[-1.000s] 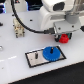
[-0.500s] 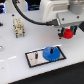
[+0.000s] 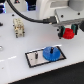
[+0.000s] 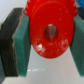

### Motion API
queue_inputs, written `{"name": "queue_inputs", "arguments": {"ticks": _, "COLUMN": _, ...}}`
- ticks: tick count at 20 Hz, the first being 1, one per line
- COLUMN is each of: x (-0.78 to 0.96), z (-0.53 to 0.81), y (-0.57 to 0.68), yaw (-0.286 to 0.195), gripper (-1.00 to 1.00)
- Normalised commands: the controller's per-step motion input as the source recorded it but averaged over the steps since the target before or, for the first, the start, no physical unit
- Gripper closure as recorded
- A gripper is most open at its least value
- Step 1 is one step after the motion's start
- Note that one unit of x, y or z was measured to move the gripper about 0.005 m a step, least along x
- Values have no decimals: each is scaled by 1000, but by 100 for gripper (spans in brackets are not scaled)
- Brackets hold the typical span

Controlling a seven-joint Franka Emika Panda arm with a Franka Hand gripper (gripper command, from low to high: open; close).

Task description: Insert the blue gear onto the right peg, followed by the red gear

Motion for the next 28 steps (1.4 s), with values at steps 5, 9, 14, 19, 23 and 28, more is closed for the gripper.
{"name": "queue_inputs", "arguments": {"ticks": 5, "x": 605, "z": 237, "y": -325, "yaw": 0, "gripper": 100}}
{"name": "queue_inputs", "arguments": {"ticks": 9, "x": 524, "z": 163, "y": -417, "yaw": 0, "gripper": 100}}
{"name": "queue_inputs", "arguments": {"ticks": 14, "x": 499, "z": 33, "y": -414, "yaw": 0, "gripper": 100}}
{"name": "queue_inputs", "arguments": {"ticks": 19, "x": 338, "z": -65, "y": -264, "yaw": 0, "gripper": 100}}
{"name": "queue_inputs", "arguments": {"ticks": 23, "x": 184, "z": -119, "y": -165, "yaw": 0, "gripper": 100}}
{"name": "queue_inputs", "arguments": {"ticks": 28, "x": 82, "z": 88, "y": -20, "yaw": 0, "gripper": 100}}
